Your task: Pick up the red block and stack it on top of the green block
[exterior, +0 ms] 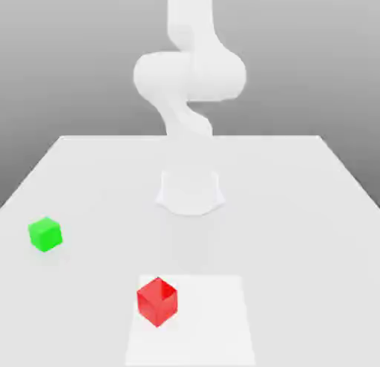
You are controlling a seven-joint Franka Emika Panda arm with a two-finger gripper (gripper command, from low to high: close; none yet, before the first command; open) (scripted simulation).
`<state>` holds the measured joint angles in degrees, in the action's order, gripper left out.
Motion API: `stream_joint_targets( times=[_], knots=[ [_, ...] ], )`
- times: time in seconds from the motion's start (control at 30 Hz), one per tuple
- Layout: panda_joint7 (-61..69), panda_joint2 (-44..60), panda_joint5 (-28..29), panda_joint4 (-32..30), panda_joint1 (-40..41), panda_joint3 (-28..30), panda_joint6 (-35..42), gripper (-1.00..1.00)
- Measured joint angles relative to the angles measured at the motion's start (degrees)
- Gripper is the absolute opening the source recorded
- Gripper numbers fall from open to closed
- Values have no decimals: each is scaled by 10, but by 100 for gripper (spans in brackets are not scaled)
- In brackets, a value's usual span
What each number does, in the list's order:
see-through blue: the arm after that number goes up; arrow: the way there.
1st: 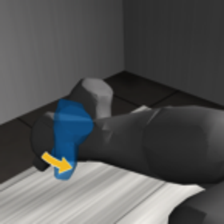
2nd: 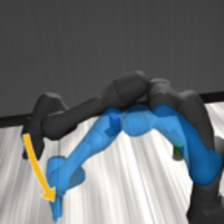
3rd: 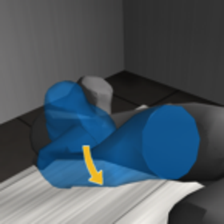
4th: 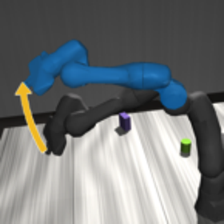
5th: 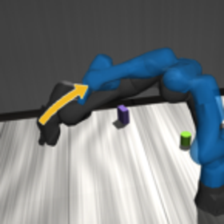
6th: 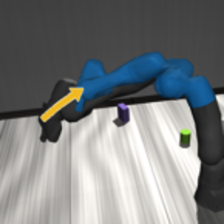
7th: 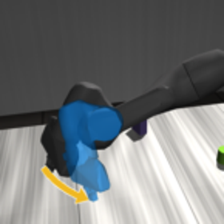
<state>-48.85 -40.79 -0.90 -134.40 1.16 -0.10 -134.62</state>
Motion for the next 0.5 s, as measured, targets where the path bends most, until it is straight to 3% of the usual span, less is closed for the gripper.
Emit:
stream_joint_targets(
  times=[0.5],
  knots=[
    [-216, 317, -18, -162, 73, -25, -178, 0]
  ],
)
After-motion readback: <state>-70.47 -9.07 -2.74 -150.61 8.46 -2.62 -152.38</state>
